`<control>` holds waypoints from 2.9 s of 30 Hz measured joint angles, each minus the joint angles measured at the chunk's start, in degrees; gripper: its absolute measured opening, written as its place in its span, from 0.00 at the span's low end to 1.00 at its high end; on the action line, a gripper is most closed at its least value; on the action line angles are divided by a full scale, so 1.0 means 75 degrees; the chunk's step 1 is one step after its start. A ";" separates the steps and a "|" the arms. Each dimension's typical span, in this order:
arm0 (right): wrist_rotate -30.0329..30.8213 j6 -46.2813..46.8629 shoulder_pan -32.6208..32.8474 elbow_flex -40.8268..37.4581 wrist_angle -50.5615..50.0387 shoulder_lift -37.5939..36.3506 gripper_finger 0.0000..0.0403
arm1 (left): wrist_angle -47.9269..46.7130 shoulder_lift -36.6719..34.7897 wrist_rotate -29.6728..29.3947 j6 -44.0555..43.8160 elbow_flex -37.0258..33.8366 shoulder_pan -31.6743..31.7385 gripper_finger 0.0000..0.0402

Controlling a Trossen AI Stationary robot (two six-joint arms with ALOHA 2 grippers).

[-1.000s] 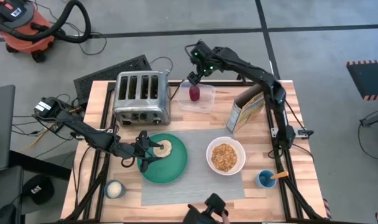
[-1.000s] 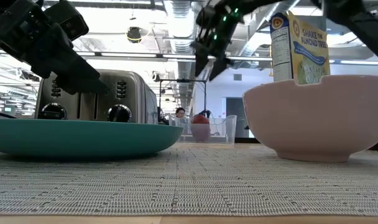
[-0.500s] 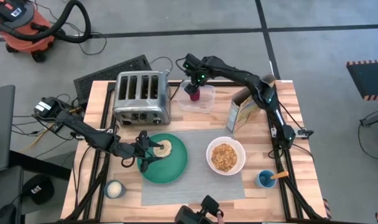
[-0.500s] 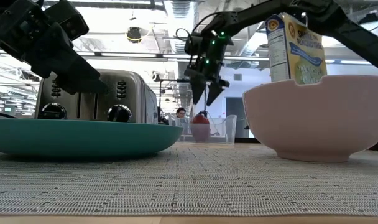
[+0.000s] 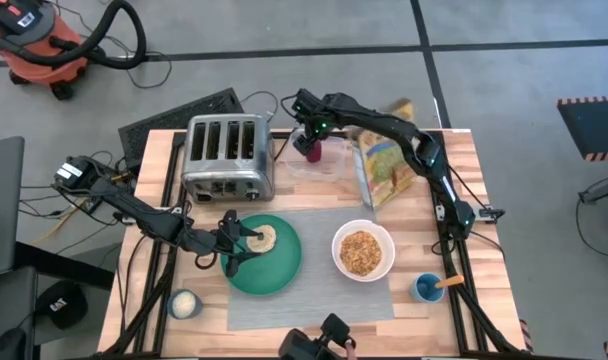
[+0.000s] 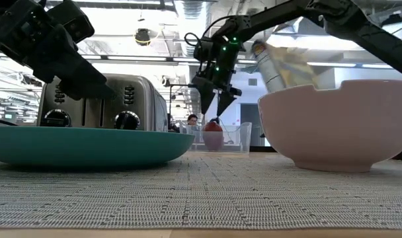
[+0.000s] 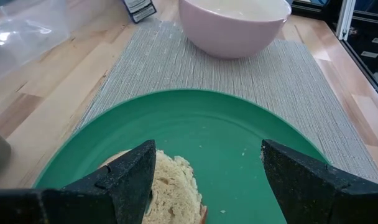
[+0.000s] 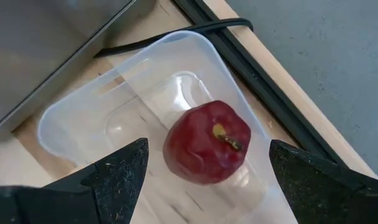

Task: Arrange a breakfast setting
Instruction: Put the apple on top of the gray placemat

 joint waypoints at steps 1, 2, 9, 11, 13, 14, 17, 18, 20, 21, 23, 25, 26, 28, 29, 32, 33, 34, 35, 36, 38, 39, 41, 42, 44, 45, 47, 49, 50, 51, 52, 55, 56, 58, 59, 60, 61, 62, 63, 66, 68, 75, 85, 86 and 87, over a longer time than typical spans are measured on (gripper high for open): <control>0.0000 0.0000 -0.0003 -0.0084 0.0083 0.0000 0.89 | 0.0000 -0.0002 -0.0001 -0.0002 -0.0001 0.0000 0.68; 0.0000 0.0006 -0.0003 -0.0166 0.0136 0.0003 0.89 | 0.0000 -0.0001 0.0000 -0.0003 -0.0001 0.0000 0.68; 0.0009 0.0055 -0.0057 -0.0947 0.0433 0.0009 0.89 | 0.0000 0.0000 0.0000 -0.0009 -0.0001 0.0000 0.68; 0.0008 0.0055 -0.0053 -0.1139 0.0613 0.0009 0.89 | 0.0000 0.0000 -0.0002 -0.0009 -0.0001 0.0000 0.68; 0.0014 0.0055 -0.0037 -0.1172 0.0580 0.0009 0.89 | 0.0000 0.0000 -0.0003 -0.0009 0.0000 0.0000 0.68; 0.0012 0.0055 -0.0032 -0.1175 0.0552 0.0009 0.89 | 0.0000 -0.0001 -0.0003 -0.0009 0.0001 0.0000 0.68; 0.0015 0.0058 -0.0031 -0.1175 0.0758 0.0009 0.89 | 0.0000 0.0000 -0.0003 -0.0009 0.0002 0.0000 0.68; 0.0017 0.0062 -0.0032 -0.1175 0.0902 0.0009 0.89 | 0.0000 0.0000 -0.0003 -0.0009 -0.0001 0.0000 0.68; 0.0018 0.0078 -0.0036 -0.1175 0.1191 0.0009 0.89 | 0.0000 0.0000 -0.0003 -0.0012 -0.0001 0.0000 0.68; 0.0018 0.0082 -0.0038 -0.1175 0.1295 0.0009 0.89 | 0.0000 0.0000 -0.0003 -0.0013 0.0000 0.0000 0.68; 0.0018 0.0082 -0.0038 -0.1175 0.1387 0.0009 0.89 | 0.0000 0.0000 -0.0003 -0.0017 0.0000 0.0000 0.68; 0.0018 0.0082 -0.0025 -0.1175 0.1387 0.0009 0.89 | 0.0000 -0.0001 -0.0003 -0.0017 0.0000 0.0000 0.68; 0.0018 0.0086 -0.0016 -0.1176 0.1391 0.0009 0.89 | 0.0000 0.0000 -0.0003 -0.0017 0.0002 0.0000 0.68; 0.0020 0.0161 0.0006 -0.1254 0.1426 0.0003 0.89 | 0.0000 0.0000 -0.0003 -0.0017 0.0000 0.0000 0.68; 0.0016 0.0211 0.0003 -0.1315 0.1398 0.0003 0.89 | 0.0000 0.0000 -0.0003 -0.0017 -0.0001 0.0000 0.68; 0.0018 0.0271 0.0003 -0.1683 0.1430 0.0003 0.89 | 0.0000 0.0000 -0.0003 -0.0017 0.0000 0.0000 0.68; 0.0015 0.0280 0.0000 -0.1806 0.1440 0.0003 0.89 | 0.0000 -0.0001 -0.0003 -0.0019 0.0001 -0.0001 0.68; 0.0017 0.0279 0.0000 -0.1912 0.1420 0.0003 0.89 | 0.0000 -0.0001 -0.0003 -0.0020 -0.0001 0.0000 0.68; 0.0022 0.0279 0.0008 -0.2015 0.1448 0.0006 0.89 | 0.0000 -0.0001 -0.0003 -0.0020 0.0001 0.0000 0.68; 0.0023 0.0280 0.0027 -0.2097 0.1536 0.0006 0.89 | 0.0000 0.0000 -0.0003 -0.0020 -0.0001 0.0000 0.68; 0.0032 0.0280 0.0075 -0.2168 0.1703 0.0007 0.87 | 0.0000 -0.0001 -0.0005 -0.0020 0.0000 0.0000 0.68; 0.0035 0.0277 0.0106 -0.2168 0.1727 0.0006 0.85 | 0.0000 0.0000 -0.0006 -0.0020 -0.0001 -0.0001 0.68; 0.0032 0.0229 0.0153 -0.2168 0.1777 -0.0003 0.79 | 0.0000 0.0000 -0.0009 -0.0020 0.0001 -0.0002 0.68; 0.0032 0.0217 0.0171 -0.2168 0.1792 -0.0003 0.76 | 0.0000 0.0000 -0.0013 -0.0020 -0.0001 0.0000 0.68; 0.0032 0.0192 0.0163 -0.2168 0.1790 -0.0003 0.69 | 0.0000 -0.0001 -0.0041 -0.0020 0.0000 -0.0001 0.68; 0.0032 0.0192 0.0163 -0.2168 0.1786 -0.0003 0.66 | 0.0000 0.0000 -0.0062 -0.0020 0.0001 0.0000 0.68; 0.0029 0.0192 0.0157 -0.2168 0.1779 -0.0003 0.64 | 0.0000 0.0000 -0.0073 -0.0056 -0.0001 0.0000 0.68; 0.0032 0.0173 0.0157 -0.2168 0.1798 -0.0003 0.64 | 0.0000 0.0000 -0.0070 -0.0082 -0.0001 0.0000 0.68; 0.0035 0.0170 0.0157 -0.2168 0.1839 -0.0003 0.65 | 0.0000 0.0000 -0.0072 -0.0083 0.0000 -0.0003 0.68; 0.0035 0.0204 0.0159 -0.2168 0.1887 -0.0003 0.67 | 0.0000 -0.0003 -0.0070 -0.0083 0.0001 -0.0001 0.68; 0.0035 0.0270 0.0160 -0.2168 0.1918 -0.0003 0.71 | 0.0000 -0.0002 -0.0070 -0.0084 0.0000 -0.0002 0.68; 0.0023 0.0274 0.0157 -0.2168 0.1944 -0.0003 0.84 | 0.0000 -0.0003 -0.0070 -0.0084 0.0002 -0.0003 0.68; 0.0023 0.0268 0.0160 -0.2168 0.1942 0.0000 0.88 | 0.0000 -0.0002 -0.0070 -0.0085 0.0000 0.0000 0.68; 0.0023 0.0254 0.0190 -0.2163 0.2020 0.0100 0.93 | 0.0000 -0.0001 -0.0070 -0.0084 -0.0001 -0.0003 0.68; 0.0023 0.0254 0.0197 -0.2164 0.1996 0.0130 0.94 | 0.0000 0.0000 -0.0070 -0.0084 0.0001 -0.0003 0.68; 0.0016 0.0229 0.0197 -0.2172 0.1927 0.0152 0.94 | 0.0000 -0.0003 -0.0070 -0.0085 0.0001 -0.0003 0.68; 0.0010 0.0202 0.0209 -0.2177 0.1905 0.0157 0.93 | 0.0003 0.0000 -0.0070 -0.0085 -0.0001 0.0000 0.68; 0.0023 0.0166 0.0232 -0.2177 0.1970 0.0157 0.91 | 0.0003 0.0000 -0.0070 -0.0084 0.0002 -0.0003 0.68; 0.0037 0.0085 0.0248 -0.2168 0.2045 0.0145 0.88 | 0.0003 -0.0003 -0.0070 -0.0082 -0.0001 -0.0003 0.68; 0.0085 -0.0011 0.0260 -0.2165 0.2031 0.0091 0.73 | 0.0006 0.0000 -0.0070 -0.0083 -0.0001 -0.0003 0.68; 0.0088 -0.0089 0.0260 -0.2165 0.2014 0.0068 0.67 | 0.0007 0.0000 -0.0070 -0.0083 0.0002 -0.0001 0.68; 0.0255 -0.0424 0.0502 -0.2128 0.1541 -0.0550 0.67 | 0.0009 -0.0001 -0.0074 -0.0089 0.0001 -0.0002 0.68; 0.0632 -0.0833 0.1444 -0.2291 0.1248 -0.2637 0.67 | 0.0053 -0.0002 -0.0110 -0.0134 0.0002 -0.0003 0.68; 0.0651 -0.0836 0.1517 -0.2465 0.1249 -0.2913 0.67 | 0.0062 0.0000 -0.0142 -0.0137 0.0002 -0.0003 0.68; 0.0653 -0.0836 0.1608 -0.2707 0.1267 -0.3184 0.67 | 0.0071 -0.0001 -0.0169 -0.0145 0.0002 -0.0001 0.68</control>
